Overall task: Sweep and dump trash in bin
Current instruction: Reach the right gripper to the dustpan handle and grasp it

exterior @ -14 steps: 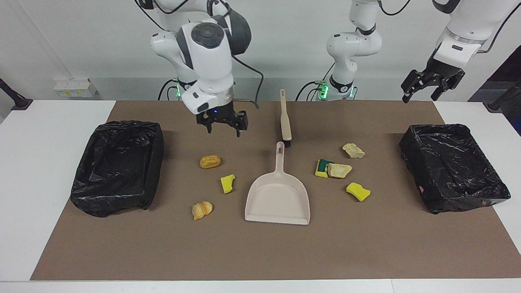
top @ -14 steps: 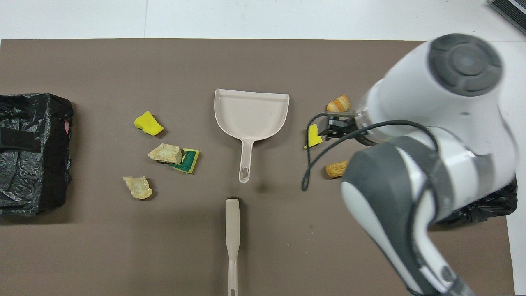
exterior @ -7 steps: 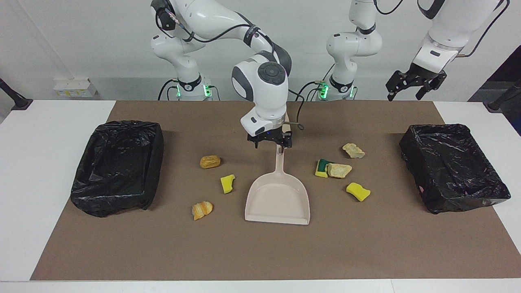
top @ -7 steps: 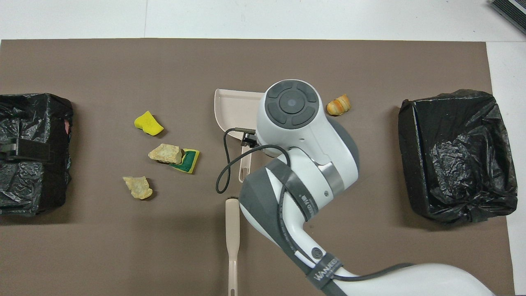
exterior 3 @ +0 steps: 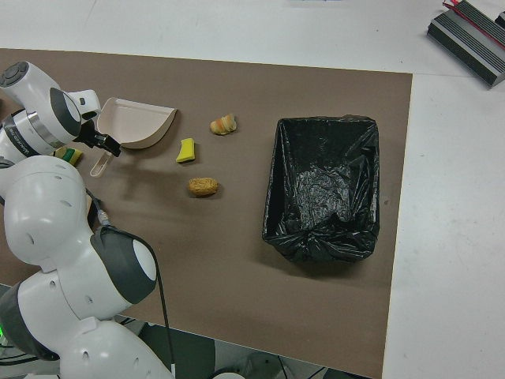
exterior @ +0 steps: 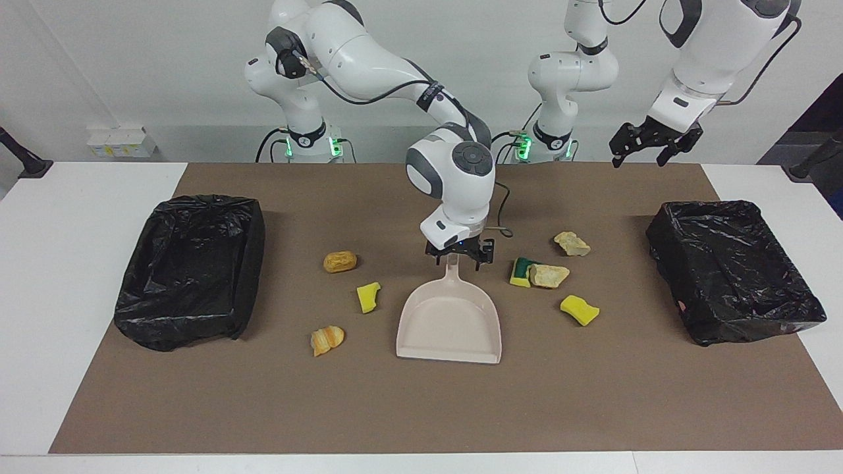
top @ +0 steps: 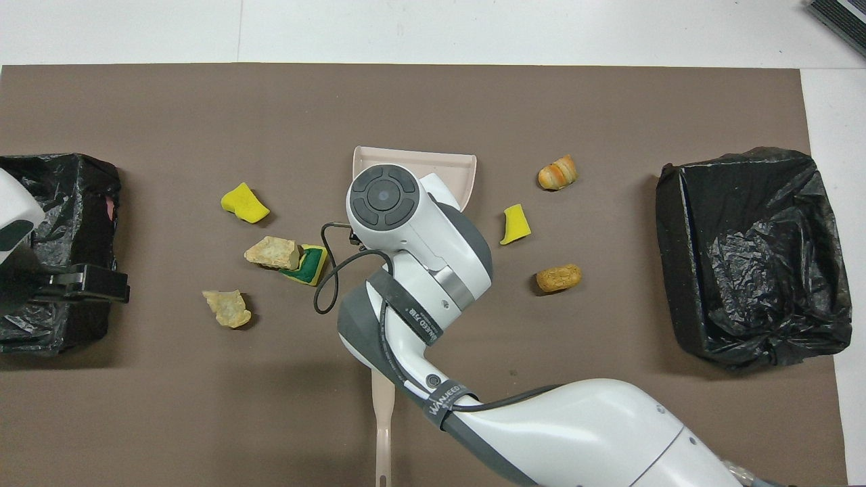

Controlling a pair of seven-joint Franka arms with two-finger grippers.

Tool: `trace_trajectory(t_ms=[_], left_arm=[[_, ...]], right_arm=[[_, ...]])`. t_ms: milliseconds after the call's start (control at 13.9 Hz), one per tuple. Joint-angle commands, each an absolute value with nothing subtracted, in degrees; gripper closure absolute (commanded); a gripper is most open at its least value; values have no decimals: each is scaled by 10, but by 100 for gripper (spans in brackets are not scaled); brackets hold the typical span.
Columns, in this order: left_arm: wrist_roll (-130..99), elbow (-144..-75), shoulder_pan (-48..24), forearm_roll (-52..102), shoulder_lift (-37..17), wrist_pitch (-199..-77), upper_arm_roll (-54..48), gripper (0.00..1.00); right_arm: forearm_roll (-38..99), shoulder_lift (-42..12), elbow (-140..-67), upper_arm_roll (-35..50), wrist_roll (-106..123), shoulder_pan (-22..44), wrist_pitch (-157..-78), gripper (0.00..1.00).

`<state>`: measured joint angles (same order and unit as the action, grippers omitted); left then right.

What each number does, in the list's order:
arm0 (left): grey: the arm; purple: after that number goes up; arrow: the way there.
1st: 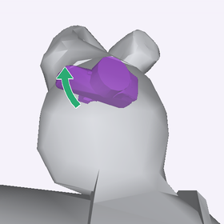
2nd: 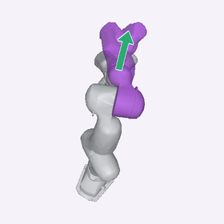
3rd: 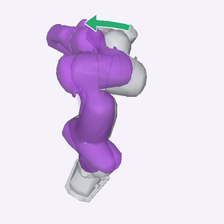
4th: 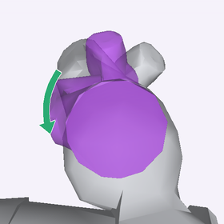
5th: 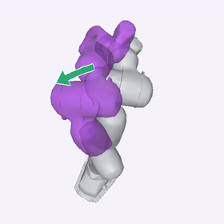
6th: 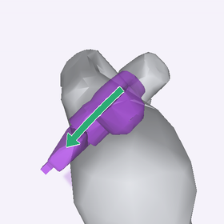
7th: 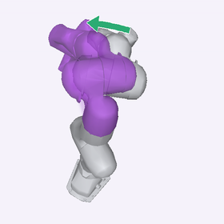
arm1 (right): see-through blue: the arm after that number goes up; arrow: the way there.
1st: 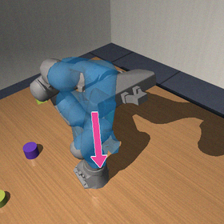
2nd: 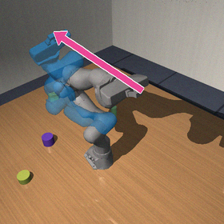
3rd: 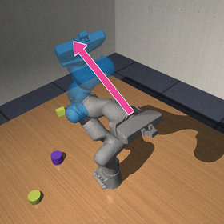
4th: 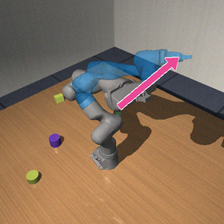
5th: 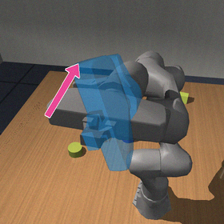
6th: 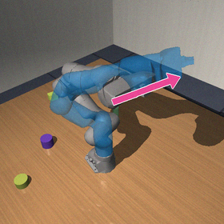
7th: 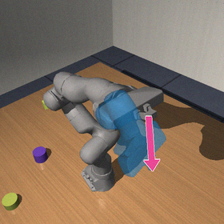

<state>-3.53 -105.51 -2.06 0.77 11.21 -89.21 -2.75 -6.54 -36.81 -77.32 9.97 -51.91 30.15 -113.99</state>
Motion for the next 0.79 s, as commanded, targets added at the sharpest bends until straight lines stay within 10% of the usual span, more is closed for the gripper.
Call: trace_trajectory(t_ms=[0,288,721], left_arm=[[-38,-1078,-32,11,131,-908,-20,0],[-38,-1078,-32,12,131,-908,-20,0],[-67,-1143,-98,14,160,-942,-20,0]], right_arm=[[-71,-370,-782,103,-531,297,-1157,46],[-68,-369,-784,103,-533,295,-1158,100],[-67,-332,-786,103,-424,259,-1146,100]])
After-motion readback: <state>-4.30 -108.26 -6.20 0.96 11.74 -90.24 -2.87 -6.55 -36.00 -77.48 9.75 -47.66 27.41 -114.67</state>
